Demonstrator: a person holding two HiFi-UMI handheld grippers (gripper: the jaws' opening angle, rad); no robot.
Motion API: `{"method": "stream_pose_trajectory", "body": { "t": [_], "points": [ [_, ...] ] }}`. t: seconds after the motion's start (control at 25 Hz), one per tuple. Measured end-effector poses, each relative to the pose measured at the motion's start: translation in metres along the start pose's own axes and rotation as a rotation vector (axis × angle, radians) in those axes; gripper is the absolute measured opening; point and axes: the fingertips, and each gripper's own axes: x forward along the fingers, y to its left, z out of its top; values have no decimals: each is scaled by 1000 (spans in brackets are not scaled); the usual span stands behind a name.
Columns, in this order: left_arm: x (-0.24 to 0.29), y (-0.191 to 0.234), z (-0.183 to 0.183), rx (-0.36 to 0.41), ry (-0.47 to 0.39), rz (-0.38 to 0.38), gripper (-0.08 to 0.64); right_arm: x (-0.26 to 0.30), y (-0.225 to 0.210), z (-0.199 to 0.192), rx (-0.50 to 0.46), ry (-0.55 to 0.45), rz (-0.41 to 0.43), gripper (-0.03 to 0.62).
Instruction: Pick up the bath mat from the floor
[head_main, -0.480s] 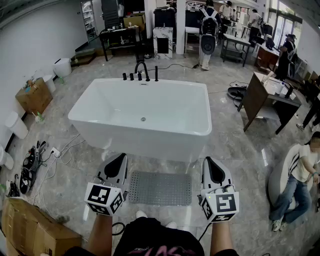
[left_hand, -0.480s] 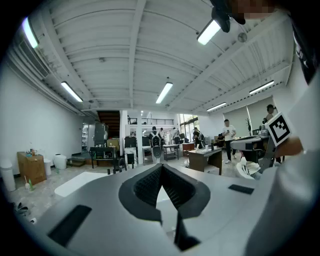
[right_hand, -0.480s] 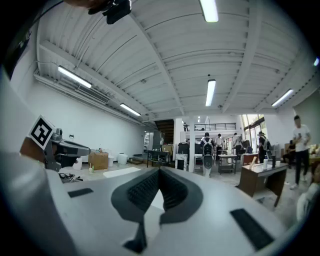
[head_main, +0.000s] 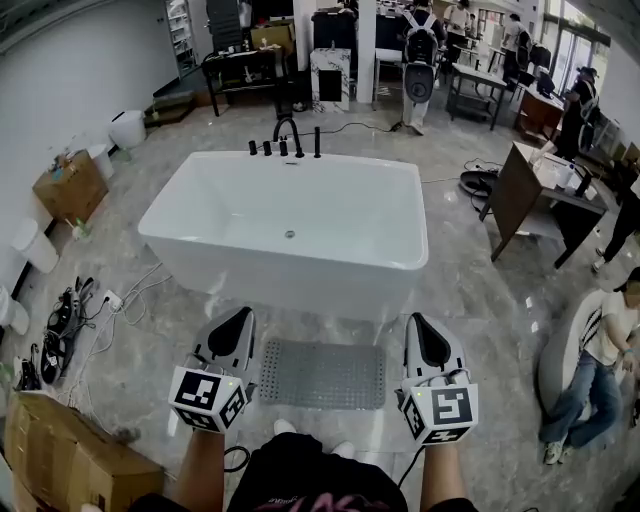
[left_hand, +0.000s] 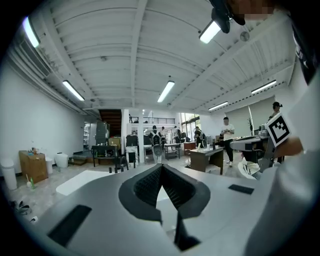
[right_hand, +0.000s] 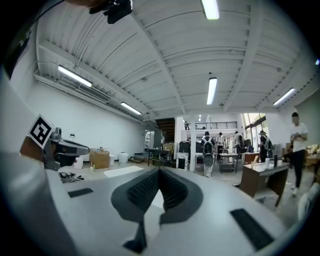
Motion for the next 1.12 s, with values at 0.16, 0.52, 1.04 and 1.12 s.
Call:
{"method": "stream_pose_trajectory", "body": {
  "t": [0.16,0.52,1.04,1.12],
  "points": [
    [2,5,-1,-3,1,-9,8,3,3,7,9,-32,8,20],
    [6,29,-18,-24,31,-51,8,14,12,4,-2,-19,-26,21],
    [-13,79,-94,-97,155,-115,9,12,53,-47,25,137,-75,23],
    [-8,80,-109,-107,186,-113,9,14,51,-63,35,166,-74,23]
  ]
}}
